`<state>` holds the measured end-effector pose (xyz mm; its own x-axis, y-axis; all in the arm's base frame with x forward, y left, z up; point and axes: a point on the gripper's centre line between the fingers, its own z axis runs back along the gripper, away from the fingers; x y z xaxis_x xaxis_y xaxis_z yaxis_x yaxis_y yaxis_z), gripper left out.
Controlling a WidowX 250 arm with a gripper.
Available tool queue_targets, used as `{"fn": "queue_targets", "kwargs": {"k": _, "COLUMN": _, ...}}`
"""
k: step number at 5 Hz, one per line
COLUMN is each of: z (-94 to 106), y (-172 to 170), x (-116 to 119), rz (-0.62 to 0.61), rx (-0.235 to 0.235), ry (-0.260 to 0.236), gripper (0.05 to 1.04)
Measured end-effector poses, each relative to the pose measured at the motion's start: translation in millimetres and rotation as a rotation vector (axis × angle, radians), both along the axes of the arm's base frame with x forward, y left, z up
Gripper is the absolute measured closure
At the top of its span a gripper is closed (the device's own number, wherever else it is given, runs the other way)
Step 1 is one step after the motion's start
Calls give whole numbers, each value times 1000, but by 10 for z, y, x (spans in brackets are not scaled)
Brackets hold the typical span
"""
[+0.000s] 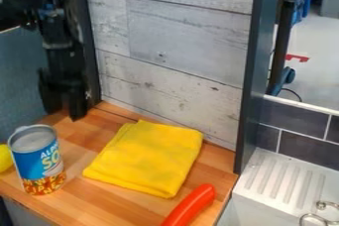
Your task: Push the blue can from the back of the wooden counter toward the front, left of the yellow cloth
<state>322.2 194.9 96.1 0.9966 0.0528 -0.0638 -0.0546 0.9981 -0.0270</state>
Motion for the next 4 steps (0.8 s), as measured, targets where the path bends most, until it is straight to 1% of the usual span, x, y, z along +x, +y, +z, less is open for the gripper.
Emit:
{"fn": "queue_targets", "kwargs": {"k": 1, "z": 266, "y": -58, "x": -101, "rz": 18, "rx": 47, "ry": -54, "gripper": 75}}
{"fn": "queue_targets", "kwargs": {"k": 2, "z": 317, "y": -367, "x": -167, "rz": -19, "rx": 42, "ry": -10, "gripper": 75}}
{"fn": "queue_targets", "kwargs": {"k": 3, "z": 415, "y": -697, "x": -185, "rz": -111, "rx": 45, "ry": -19, "gripper": 75}}
{"fn": "queue_targets", "kwargs": {"k": 4, "z": 392, "y": -849, "x": -177, "rz": -154, "rx": 38, "ry": -4, "gripper": 75}}
